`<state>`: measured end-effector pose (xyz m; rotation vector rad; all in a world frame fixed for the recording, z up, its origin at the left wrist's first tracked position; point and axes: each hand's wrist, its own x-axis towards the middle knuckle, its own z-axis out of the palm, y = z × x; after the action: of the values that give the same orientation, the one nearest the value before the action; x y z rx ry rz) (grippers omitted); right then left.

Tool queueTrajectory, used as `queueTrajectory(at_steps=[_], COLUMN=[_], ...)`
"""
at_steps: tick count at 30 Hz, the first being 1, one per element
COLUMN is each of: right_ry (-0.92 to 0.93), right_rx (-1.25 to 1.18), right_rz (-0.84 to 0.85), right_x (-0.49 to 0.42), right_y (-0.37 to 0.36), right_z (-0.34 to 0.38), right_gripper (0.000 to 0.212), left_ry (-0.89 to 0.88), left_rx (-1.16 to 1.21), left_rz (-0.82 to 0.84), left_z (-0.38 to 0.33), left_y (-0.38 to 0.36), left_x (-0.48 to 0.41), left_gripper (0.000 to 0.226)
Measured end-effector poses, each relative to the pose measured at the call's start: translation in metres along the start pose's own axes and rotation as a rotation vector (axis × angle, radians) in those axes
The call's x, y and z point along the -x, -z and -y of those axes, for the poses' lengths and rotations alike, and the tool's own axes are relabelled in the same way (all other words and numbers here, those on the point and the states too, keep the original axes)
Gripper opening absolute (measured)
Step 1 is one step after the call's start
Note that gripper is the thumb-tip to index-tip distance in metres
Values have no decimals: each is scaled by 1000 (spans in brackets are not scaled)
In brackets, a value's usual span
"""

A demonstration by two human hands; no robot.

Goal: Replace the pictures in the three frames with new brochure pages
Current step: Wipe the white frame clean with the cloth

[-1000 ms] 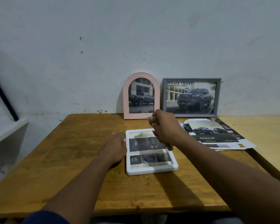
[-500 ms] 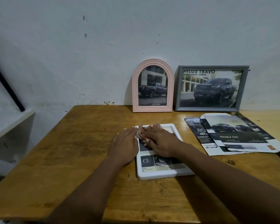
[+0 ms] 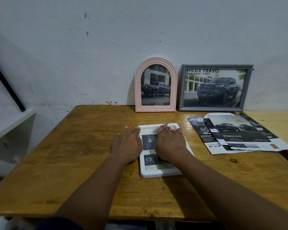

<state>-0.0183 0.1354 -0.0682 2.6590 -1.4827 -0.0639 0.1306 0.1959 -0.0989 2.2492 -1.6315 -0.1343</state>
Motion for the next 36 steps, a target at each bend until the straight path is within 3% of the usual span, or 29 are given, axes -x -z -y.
queueTrajectory(at_steps=[4, 9, 11, 13, 16, 18, 22, 25, 29, 36], right_ry=[-44, 162, 218, 327, 429, 429, 294, 209, 117, 217], right_rx=[-139, -236, -320, -437, -523, -452, -117, 61, -68, -219], right_rz=[-24, -52, -51, 31, 199, 207, 41, -66, -120, -211], right_x=[-6, 1, 2, -1, 8, 11, 32, 54, 58, 71], right_y=[1, 14, 13, 3, 5, 9, 11, 12, 21, 12], right_z=[19, 37, 26, 0, -40, -60, -69, -42, -11, 38], right_gripper=[73, 35, 31, 27, 40, 48, 50, 39, 23, 23], left_ry=[-17, -26, -25, -24, -17, -8, 3, 10, 24, 19], left_rx=[12, 35, 33, 22, 12, 12, 10, 4, -11, 2], left_rz=[5, 7, 1, -1, -2, 0, 3, 7, 7, 15], left_z=[1, 13, 13, 10, 6, 6, 4, 4, 2, 2], left_y=[0, -7, -7, -4, -1, -1, -3, -3, -4, -3], left_x=[-1, -7, -6, -4, 0, 0, 0, 1, 0, 0], left_gripper=[51, 53, 60, 53, 53, 53, 53, 53, 53, 52])
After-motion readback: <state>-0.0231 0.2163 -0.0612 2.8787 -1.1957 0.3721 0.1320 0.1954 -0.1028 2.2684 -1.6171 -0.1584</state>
